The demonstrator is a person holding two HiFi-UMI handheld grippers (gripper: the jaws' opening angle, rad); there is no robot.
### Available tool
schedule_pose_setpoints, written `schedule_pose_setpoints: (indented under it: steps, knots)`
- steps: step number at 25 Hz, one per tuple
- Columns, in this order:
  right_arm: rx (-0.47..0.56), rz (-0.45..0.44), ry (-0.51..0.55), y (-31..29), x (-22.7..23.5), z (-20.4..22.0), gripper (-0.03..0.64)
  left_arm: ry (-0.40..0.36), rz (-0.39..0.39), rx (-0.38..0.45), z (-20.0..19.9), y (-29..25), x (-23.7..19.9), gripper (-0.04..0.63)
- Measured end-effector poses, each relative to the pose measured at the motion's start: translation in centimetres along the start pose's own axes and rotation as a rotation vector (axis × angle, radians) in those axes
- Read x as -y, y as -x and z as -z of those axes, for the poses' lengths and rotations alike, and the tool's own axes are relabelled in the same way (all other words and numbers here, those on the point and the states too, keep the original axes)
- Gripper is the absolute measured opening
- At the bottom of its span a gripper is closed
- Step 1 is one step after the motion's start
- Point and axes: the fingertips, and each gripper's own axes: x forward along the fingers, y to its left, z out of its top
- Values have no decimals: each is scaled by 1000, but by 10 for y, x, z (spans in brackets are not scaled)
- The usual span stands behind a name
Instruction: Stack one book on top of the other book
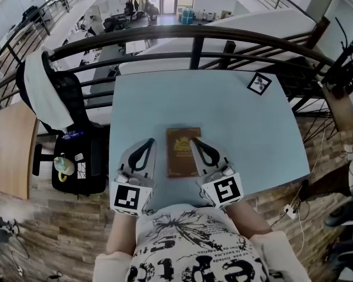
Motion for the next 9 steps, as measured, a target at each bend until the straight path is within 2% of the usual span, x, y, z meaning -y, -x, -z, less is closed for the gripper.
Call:
schedule_pose_setpoints:
  steps: [4, 9]
  knots:
    - [10, 15, 10, 0, 4, -1, -9, 10, 3, -1, 1, -2, -1, 9]
    - [13, 7, 18, -4, 2, 0, -9, 26, -24, 49, -8, -2, -10, 9]
